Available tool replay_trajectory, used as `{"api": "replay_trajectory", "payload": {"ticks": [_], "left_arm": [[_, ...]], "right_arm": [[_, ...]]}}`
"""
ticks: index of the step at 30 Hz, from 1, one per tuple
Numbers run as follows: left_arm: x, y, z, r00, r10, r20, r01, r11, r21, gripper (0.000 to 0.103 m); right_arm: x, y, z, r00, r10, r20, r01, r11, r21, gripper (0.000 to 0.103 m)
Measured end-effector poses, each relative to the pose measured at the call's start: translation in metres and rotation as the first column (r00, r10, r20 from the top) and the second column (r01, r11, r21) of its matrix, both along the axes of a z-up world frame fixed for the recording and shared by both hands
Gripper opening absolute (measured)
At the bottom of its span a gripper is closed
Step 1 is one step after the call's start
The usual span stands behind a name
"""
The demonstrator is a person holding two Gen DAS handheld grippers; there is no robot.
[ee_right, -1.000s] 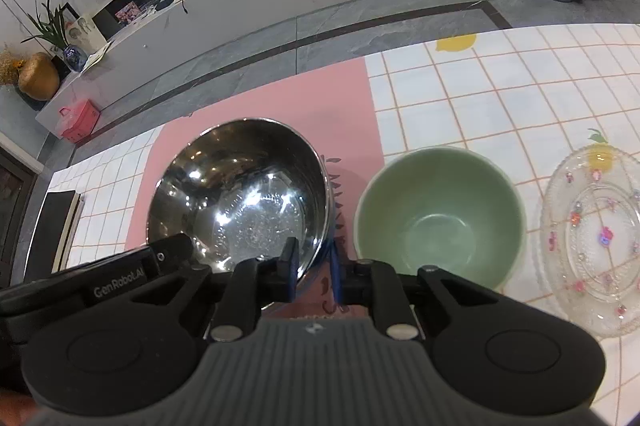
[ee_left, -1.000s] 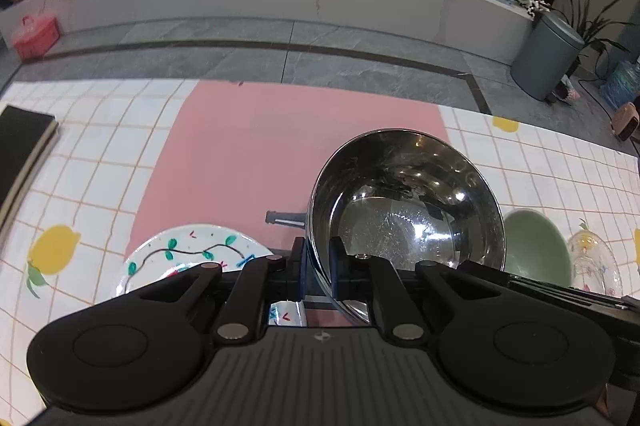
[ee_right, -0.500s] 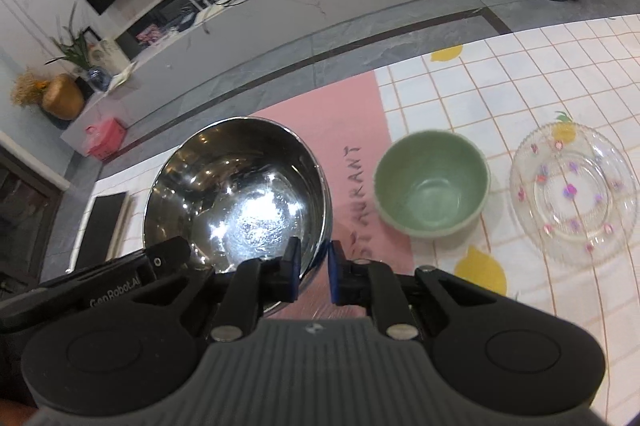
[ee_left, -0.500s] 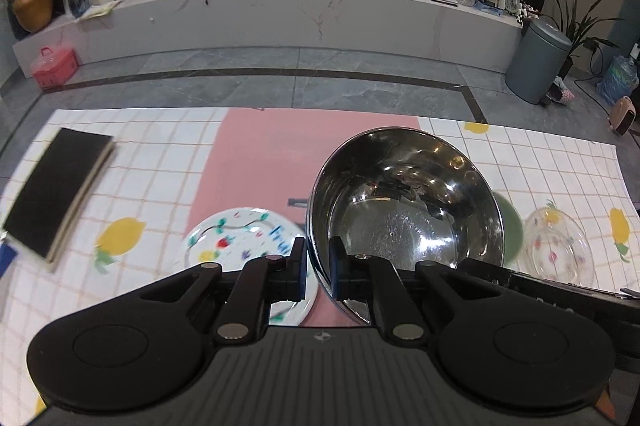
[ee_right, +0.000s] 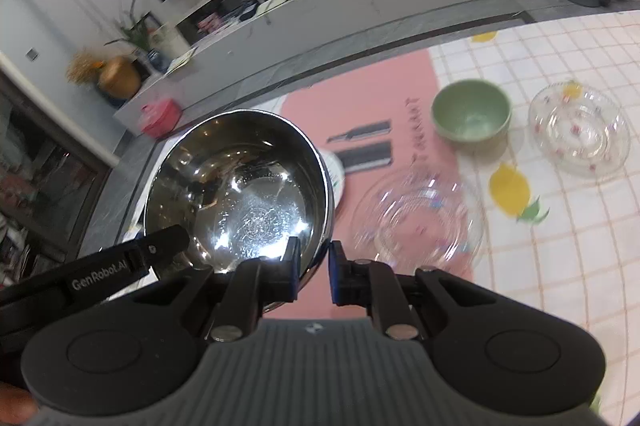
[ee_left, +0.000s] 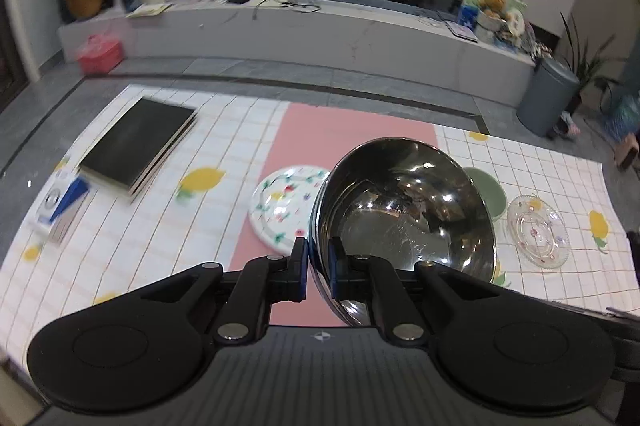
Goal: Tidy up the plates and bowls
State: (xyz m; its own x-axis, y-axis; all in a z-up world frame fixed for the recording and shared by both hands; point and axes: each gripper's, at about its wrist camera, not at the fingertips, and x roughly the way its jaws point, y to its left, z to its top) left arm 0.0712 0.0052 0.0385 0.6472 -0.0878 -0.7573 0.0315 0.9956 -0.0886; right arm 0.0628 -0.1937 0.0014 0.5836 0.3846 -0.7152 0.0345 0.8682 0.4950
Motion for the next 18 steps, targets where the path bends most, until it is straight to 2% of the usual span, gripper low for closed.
{"api": "replay_trajectory", "payload": {"ticks": [5, 9, 18], "left_arm": [[-0.029, 0.022, -0.003, 0.999, 0.045, -0.021, -0.046, 0.998, -0.045, 0.011], [-0.05, 0.032, -0.011, 0.998, 0.055, -0.04, -0.057, 0.997, -0.049, 0.012], [-0.079, 0.064, -0.038, 0.988, 0.081, -0.128, -0.095, 0.99, -0.104, 0.013]], "right_arm": [[-0.032, 0.016, -0.001, 0.999, 0.047, -0.008, -0.047, 0.999, 0.001, 0.012], [-0.051, 0.027, -0.004, 0.997, 0.075, -0.02, -0.075, 0.997, -0.019, 0.012], [-0.069, 0.046, -0.02, 0.989, 0.13, -0.067, -0.133, 0.99, -0.046, 0.011]]}}
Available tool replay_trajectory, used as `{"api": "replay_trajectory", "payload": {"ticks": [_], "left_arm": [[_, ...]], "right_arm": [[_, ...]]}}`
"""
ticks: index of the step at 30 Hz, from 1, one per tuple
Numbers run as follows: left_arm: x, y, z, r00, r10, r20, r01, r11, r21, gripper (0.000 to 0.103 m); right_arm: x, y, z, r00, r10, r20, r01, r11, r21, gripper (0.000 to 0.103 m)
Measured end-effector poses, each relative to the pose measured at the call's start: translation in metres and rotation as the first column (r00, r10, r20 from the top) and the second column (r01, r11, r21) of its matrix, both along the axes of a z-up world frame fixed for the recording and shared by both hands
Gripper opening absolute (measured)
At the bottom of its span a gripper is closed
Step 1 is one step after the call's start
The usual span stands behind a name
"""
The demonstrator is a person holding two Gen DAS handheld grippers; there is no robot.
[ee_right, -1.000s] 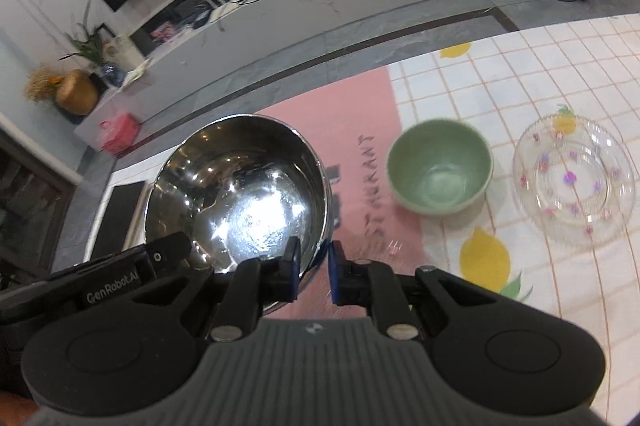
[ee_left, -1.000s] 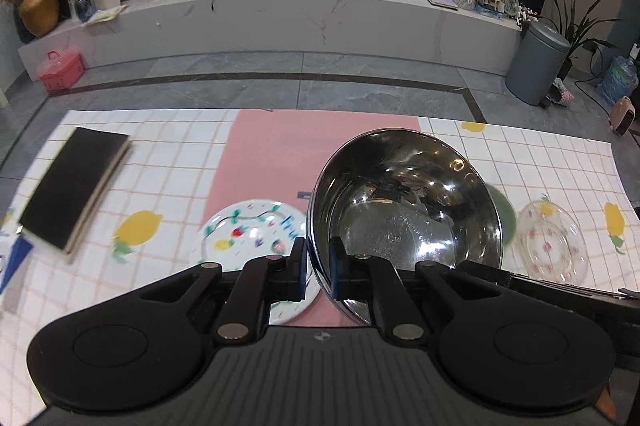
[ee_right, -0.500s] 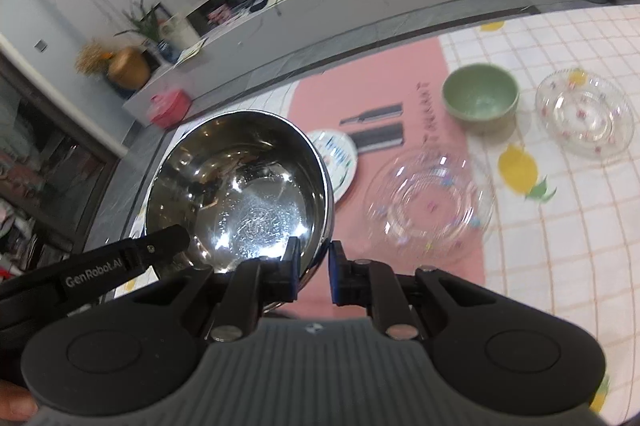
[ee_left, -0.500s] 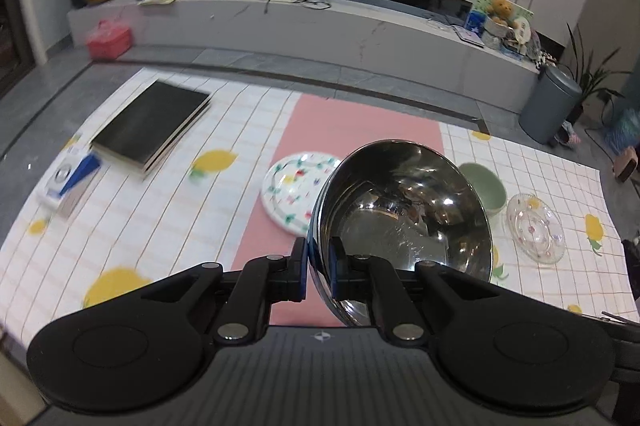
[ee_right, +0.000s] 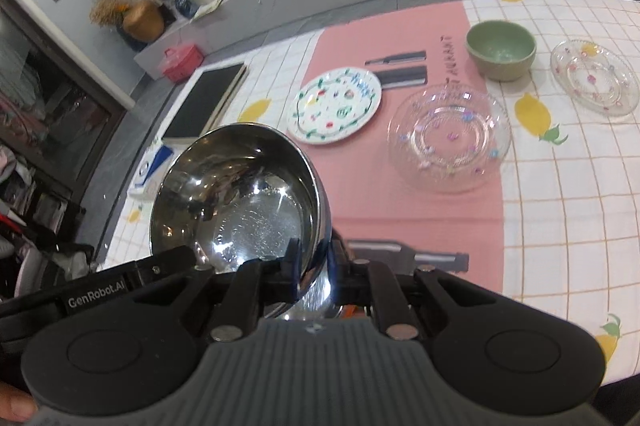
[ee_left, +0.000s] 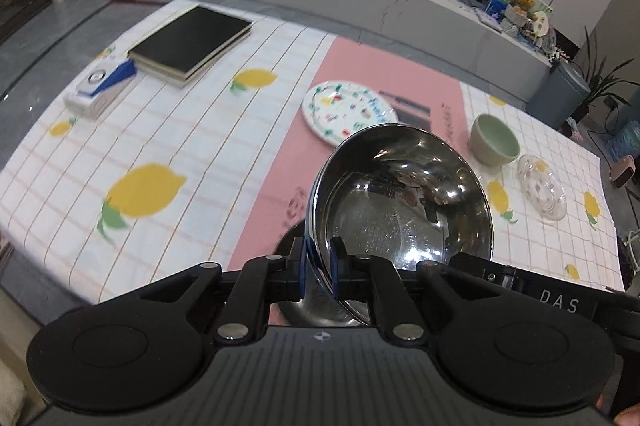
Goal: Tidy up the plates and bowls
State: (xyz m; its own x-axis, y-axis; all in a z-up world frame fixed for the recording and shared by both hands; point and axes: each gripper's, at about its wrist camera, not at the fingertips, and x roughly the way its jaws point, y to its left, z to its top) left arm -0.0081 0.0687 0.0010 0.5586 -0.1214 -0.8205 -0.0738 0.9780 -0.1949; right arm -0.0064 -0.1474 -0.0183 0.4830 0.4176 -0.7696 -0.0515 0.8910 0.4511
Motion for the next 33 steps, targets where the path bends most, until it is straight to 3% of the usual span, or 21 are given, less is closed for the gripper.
{"api": "replay_trajectory", "payload": {"ticks": [13, 33], "left_arm": [[-0.013, 0.009, -0.034, 0.995, 0.0, -0.098, -0.004, 0.999, -0.04, 0.013], [-0.004, 0.012, -0.048, 0.99, 0.029, -0.137, -0.033, 0.999, -0.025, 0.015]], "right_arm": [[-0.008, 0.008, -0.027, 0.998, 0.001, -0.062, -0.003, 0.999, -0.039, 0.011], [0.006, 0.022, -0.045, 0.997, 0.015, -0.08, -0.022, 0.996, -0.088, 0.01]]}}
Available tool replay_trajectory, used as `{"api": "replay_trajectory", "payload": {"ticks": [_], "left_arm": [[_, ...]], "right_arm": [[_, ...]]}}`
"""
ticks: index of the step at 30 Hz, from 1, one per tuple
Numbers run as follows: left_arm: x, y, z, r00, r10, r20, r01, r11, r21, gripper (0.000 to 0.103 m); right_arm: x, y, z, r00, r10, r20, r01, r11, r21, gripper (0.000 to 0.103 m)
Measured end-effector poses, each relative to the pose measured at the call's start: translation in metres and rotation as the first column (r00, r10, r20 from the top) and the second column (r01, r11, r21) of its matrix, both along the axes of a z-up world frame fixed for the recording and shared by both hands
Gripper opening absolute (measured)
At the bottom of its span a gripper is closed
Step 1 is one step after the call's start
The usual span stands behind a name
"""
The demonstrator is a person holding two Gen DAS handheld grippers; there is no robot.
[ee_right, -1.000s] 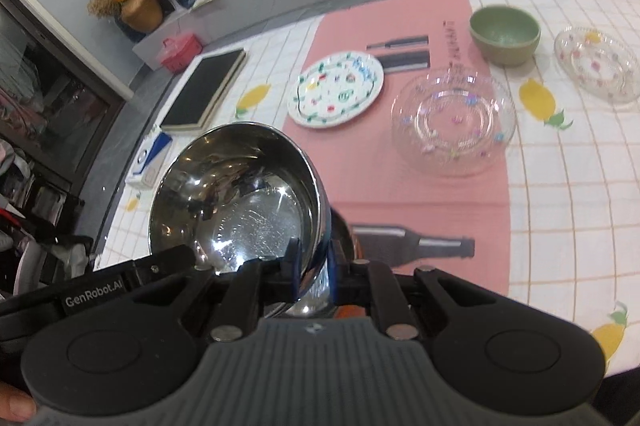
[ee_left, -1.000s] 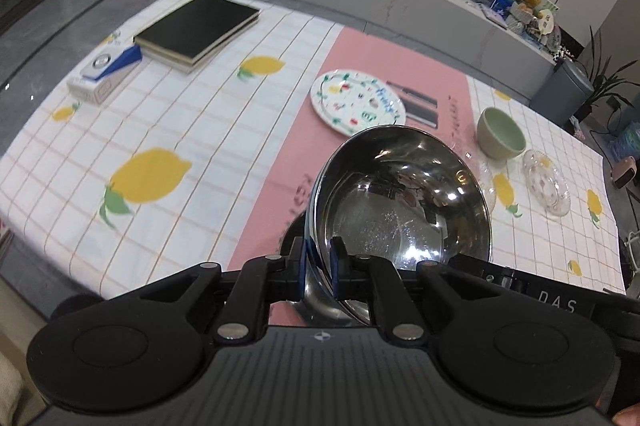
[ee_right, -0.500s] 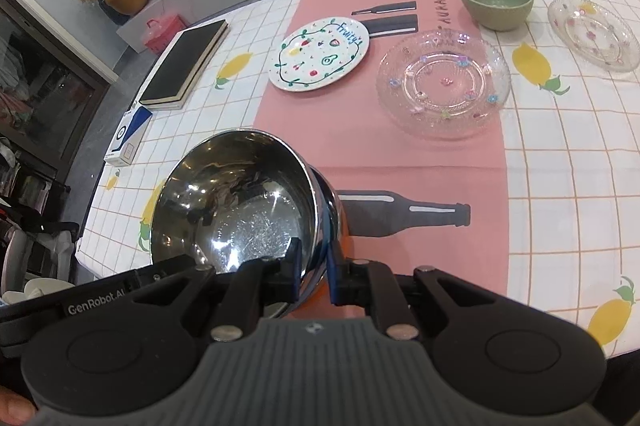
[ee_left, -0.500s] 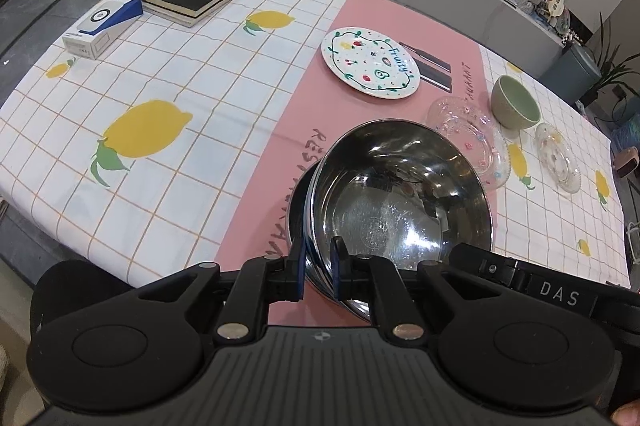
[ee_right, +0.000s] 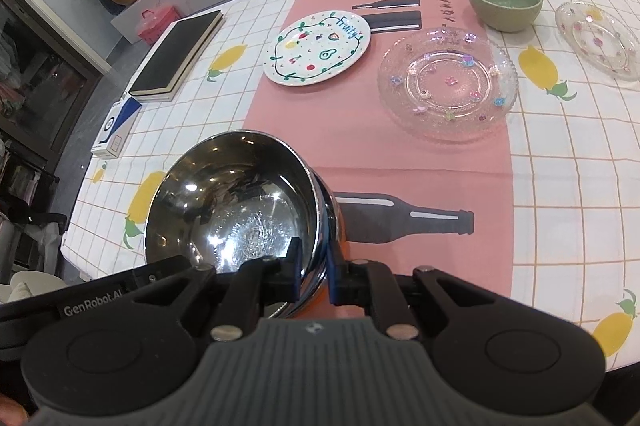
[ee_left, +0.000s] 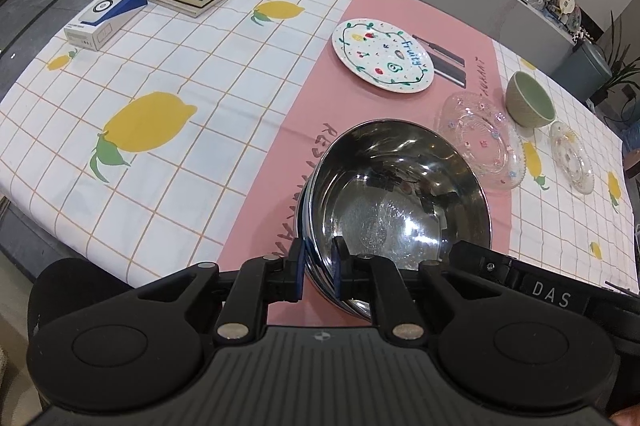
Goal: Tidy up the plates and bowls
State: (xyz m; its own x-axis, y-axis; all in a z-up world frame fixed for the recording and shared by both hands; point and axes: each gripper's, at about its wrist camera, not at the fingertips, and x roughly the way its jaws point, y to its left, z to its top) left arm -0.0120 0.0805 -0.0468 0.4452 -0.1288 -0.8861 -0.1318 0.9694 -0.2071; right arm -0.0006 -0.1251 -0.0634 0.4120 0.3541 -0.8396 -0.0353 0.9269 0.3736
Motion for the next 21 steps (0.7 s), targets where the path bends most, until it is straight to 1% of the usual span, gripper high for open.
{"api": "replay_trajectory", "payload": {"ticks": [3, 9, 10, 13, 15, 18, 21], "left_arm": [[0.001, 0.001, -0.003, 1.0, 0.006, -0.006, -0.006, 1.0, -0.009, 0.018], [0.0, 0.003, -0.003, 1.0, 0.019, 0.01, -0.019, 1.0, -0.021, 0.018], [0.0, 0.004, -0.001, 0.999, 0.024, 0.022, -0.024, 1.0, -0.018, 0.018], [-0.002, 0.005, 0.006, 0.998, 0.032, 0.055, -0.033, 0.999, 0.008, 0.021], [-0.002, 0.005, 0.012, 0.996, 0.031, 0.078, -0.033, 0.999, 0.018, 0.024], [-0.003, 0.002, 0.023, 0.993, 0.016, 0.118, -0.02, 0.999, 0.033, 0.025], [-0.004, -0.004, 0.033, 0.987, -0.019, 0.157, 0.012, 0.999, 0.044, 0.026]], "right_arm": [[0.002, 0.0, -0.003, 1.0, -0.001, 0.0, 0.001, 1.0, -0.003, 0.013], [0.003, -0.001, -0.004, 1.0, -0.007, -0.002, 0.007, 1.0, 0.0, 0.014], [0.003, -0.002, -0.004, 1.0, -0.007, -0.001, 0.007, 1.0, 0.0, 0.015], [0.001, -0.003, 0.0, 1.0, -0.009, 0.012, 0.009, 1.0, 0.002, 0.025], [0.0, -0.005, 0.003, 1.0, -0.009, 0.02, 0.009, 1.0, 0.004, 0.026], [-0.002, -0.009, 0.01, 0.999, -0.017, 0.039, 0.016, 1.0, 0.004, 0.027], [-0.005, -0.015, 0.018, 0.997, -0.025, 0.072, 0.026, 1.0, -0.008, 0.027]]}}
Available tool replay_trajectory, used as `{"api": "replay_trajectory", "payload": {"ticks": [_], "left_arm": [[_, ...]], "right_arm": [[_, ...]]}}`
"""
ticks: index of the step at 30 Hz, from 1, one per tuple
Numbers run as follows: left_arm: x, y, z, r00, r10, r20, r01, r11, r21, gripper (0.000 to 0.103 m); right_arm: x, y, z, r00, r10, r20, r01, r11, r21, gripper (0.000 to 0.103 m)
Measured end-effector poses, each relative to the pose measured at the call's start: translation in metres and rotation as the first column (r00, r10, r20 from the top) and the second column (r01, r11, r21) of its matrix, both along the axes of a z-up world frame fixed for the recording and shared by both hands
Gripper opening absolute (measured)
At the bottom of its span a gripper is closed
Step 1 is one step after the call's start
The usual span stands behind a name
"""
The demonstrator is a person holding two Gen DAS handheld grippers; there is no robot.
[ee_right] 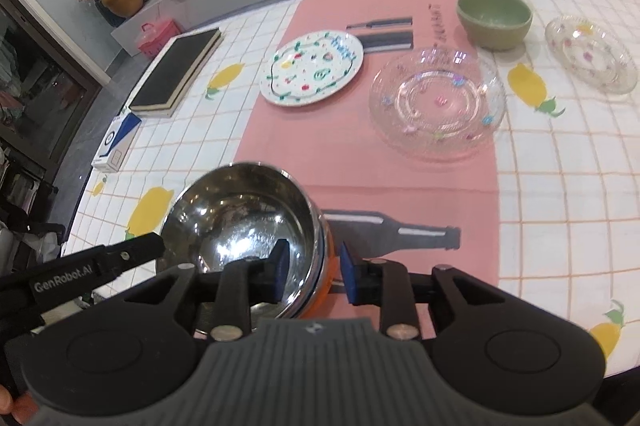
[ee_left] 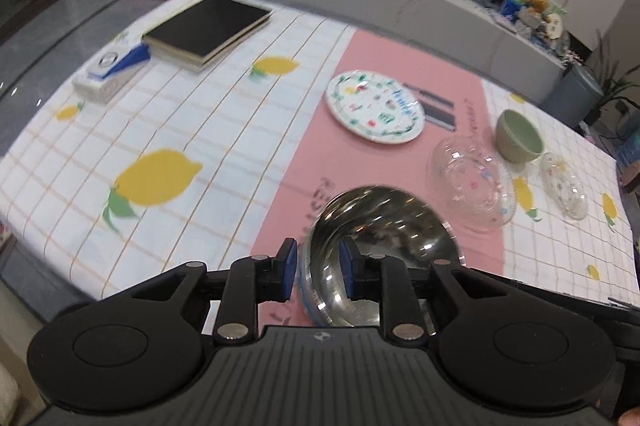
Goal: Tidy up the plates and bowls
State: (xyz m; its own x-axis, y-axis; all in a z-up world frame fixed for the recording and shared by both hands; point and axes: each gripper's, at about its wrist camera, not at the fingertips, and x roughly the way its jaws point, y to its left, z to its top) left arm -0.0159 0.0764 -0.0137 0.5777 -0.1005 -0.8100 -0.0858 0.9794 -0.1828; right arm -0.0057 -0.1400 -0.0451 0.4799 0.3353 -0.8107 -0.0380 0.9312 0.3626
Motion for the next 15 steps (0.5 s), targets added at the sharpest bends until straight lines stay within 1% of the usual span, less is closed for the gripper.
{"api": "replay_trajectory", "payload": {"ticks": [3, 8, 12, 15], "left_arm": [[0.0, -0.011, 0.009, 0.998, -0.05, 0.03, 0.05, 0.999, -0.005, 0.026], [0.001, -0.038, 0.017, 0.988, -0.139, 0.072, 0.138, 0.99, 0.013, 0.027], [0.007, -0.059, 0.018, 0.979, -0.19, 0.074, 0.191, 0.982, 0.006, 0.028], [0.011, -0.075, 0.018, 0.971, -0.23, 0.073, 0.229, 0.973, 0.01, 0.028]], "right_arm": [[-0.003, -0.009, 0.008, 0.999, -0.018, 0.033, 0.019, 1.0, -0.018, 0.027], [-0.007, -0.025, 0.018, 0.995, -0.052, 0.081, 0.057, 0.997, -0.059, 0.029], [-0.008, -0.043, 0.018, 0.992, -0.08, 0.099, 0.089, 0.992, -0.087, 0.032], [-0.008, -0.059, 0.016, 0.989, -0.108, 0.103, 0.117, 0.99, -0.084, 0.034]]}}
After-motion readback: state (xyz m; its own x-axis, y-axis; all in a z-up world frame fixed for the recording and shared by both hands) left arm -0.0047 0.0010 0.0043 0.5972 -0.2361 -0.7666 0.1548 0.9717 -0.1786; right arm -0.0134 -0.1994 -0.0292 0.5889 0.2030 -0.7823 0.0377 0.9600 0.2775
